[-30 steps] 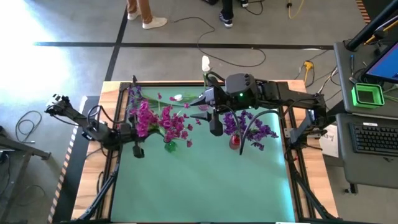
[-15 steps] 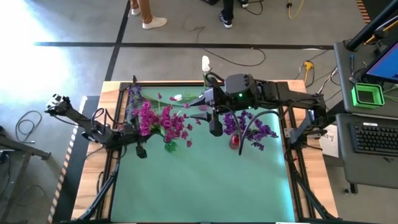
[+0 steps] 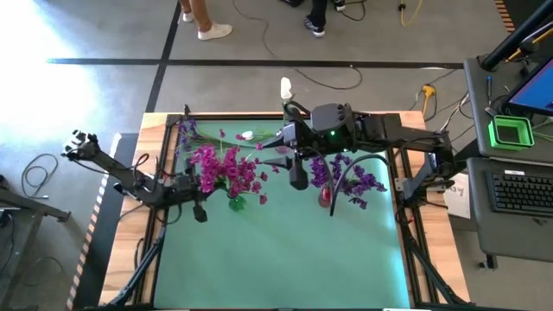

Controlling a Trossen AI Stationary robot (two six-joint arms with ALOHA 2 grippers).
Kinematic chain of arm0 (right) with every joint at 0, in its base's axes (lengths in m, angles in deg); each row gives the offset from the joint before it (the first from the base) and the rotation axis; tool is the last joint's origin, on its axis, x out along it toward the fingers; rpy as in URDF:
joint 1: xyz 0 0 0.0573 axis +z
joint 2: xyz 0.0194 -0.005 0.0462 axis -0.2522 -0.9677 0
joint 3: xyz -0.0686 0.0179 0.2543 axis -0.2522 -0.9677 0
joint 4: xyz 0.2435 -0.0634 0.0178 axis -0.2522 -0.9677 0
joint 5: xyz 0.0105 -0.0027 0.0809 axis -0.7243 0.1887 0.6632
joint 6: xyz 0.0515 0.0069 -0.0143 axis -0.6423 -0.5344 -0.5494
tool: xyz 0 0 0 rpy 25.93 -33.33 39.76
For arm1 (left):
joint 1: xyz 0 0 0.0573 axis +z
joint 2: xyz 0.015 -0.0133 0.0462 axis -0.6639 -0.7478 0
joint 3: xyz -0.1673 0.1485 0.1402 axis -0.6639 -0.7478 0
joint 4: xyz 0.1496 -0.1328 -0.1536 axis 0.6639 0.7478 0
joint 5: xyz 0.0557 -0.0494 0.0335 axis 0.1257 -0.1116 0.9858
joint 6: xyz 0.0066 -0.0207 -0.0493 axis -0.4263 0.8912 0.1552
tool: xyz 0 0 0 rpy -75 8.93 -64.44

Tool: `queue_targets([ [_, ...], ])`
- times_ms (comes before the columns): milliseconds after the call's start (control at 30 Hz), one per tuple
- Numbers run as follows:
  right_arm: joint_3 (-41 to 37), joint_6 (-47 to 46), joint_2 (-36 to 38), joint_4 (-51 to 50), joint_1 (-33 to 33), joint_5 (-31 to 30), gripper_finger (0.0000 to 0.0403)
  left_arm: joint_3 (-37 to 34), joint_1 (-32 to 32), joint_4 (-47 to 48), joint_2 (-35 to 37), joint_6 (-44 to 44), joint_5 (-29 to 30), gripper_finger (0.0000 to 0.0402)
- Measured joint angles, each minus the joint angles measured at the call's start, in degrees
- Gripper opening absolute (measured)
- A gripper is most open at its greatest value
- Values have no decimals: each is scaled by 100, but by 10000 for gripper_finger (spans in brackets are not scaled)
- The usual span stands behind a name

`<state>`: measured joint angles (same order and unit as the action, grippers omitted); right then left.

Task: Sort flowers into vase by color
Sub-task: Put the pink flowers into the green flower vase

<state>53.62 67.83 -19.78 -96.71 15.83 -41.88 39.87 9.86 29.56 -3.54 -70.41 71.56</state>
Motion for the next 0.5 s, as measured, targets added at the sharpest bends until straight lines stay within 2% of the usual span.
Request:
queue_targets([
  [500, -27, -90, 0, 31, 1, 2, 184, -251, 1, 3, -352, 423, -1, 0],
])
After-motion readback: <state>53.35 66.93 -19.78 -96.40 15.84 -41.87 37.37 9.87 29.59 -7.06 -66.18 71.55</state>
